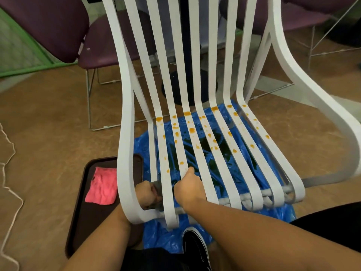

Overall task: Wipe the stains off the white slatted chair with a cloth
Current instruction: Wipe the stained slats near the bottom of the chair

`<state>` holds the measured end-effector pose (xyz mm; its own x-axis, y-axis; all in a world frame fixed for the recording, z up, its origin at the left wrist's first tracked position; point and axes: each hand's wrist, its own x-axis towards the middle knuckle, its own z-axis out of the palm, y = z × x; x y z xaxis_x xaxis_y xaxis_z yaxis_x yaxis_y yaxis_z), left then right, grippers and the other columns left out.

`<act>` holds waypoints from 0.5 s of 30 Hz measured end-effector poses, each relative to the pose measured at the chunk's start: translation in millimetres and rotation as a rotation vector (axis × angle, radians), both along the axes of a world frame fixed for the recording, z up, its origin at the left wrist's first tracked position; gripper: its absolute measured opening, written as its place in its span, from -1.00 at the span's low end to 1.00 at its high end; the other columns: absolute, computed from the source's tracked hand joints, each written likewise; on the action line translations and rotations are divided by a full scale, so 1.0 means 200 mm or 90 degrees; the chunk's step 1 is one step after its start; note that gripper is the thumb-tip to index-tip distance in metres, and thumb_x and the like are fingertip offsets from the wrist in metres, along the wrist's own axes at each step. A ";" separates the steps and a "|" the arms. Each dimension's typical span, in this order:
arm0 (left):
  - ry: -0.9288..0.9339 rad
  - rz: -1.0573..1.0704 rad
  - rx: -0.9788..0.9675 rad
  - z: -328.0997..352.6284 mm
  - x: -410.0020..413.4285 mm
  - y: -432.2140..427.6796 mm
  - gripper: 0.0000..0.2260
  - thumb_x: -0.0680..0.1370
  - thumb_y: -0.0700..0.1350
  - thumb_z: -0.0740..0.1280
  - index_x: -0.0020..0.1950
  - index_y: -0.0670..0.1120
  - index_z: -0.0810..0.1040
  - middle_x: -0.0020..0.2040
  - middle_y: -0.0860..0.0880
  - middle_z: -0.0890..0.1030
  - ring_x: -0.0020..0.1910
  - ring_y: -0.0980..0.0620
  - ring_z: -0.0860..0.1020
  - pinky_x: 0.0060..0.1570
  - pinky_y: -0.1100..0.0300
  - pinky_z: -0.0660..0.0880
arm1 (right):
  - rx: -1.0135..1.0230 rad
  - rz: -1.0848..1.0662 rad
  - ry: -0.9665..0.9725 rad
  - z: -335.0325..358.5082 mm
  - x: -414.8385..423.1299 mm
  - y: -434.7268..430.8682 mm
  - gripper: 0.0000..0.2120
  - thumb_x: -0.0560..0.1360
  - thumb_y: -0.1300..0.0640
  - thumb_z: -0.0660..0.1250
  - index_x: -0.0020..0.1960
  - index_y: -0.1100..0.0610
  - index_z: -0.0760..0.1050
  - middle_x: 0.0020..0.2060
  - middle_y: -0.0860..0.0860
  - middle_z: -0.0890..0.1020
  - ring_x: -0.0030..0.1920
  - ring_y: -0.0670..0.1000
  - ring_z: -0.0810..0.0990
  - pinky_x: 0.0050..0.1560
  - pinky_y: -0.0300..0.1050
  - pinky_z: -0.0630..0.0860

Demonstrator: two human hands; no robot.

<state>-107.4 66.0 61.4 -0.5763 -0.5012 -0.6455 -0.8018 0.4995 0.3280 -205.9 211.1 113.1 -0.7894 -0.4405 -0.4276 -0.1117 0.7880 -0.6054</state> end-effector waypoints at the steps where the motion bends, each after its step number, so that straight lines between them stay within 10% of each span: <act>1: 0.034 0.001 -0.030 0.00 0.00 0.00 -0.89 0.54 -0.17 0.43 0.03 -0.17 0.63 -0.06 -0.11 0.68 -0.04 -0.08 0.66 0.09 0.03 0.61 | 0.000 0.001 -0.002 0.00 0.00 0.00 -0.68 0.57 0.12 0.30 0.28 0.07 0.31 -0.06 0.00 0.58 -0.08 0.02 0.63 -0.07 -0.09 0.64; 6: 0.178 0.098 -0.116 -0.01 -0.05 0.01 -0.80 0.56 -0.11 0.43 0.09 -0.11 0.46 -0.06 -0.10 0.63 -0.07 -0.09 0.63 0.02 0.04 0.58 | -0.012 -0.002 -0.020 -0.03 -0.01 0.01 -0.71 0.58 0.16 0.26 0.27 0.07 0.30 -0.09 -0.01 0.58 -0.16 -0.02 0.60 -0.22 -0.14 0.60; 15: 0.096 0.067 -0.161 -0.07 -0.18 -0.08 -0.71 0.69 -0.10 0.18 0.41 -0.09 0.33 0.00 -0.18 0.62 -0.07 -0.11 0.60 -0.05 0.06 0.53 | -0.016 -0.003 -0.033 -0.03 -0.01 -0.01 -0.69 0.57 0.17 0.26 0.28 0.06 0.29 -0.05 0.01 0.60 -0.10 0.00 0.64 -0.15 -0.11 0.64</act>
<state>-143.2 50.8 47.2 -0.5924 -0.6969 -0.4042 -0.8053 0.4968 0.3236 -208.1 210.0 107.1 -0.7679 -0.4485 -0.4573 -0.0761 0.7728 -0.6301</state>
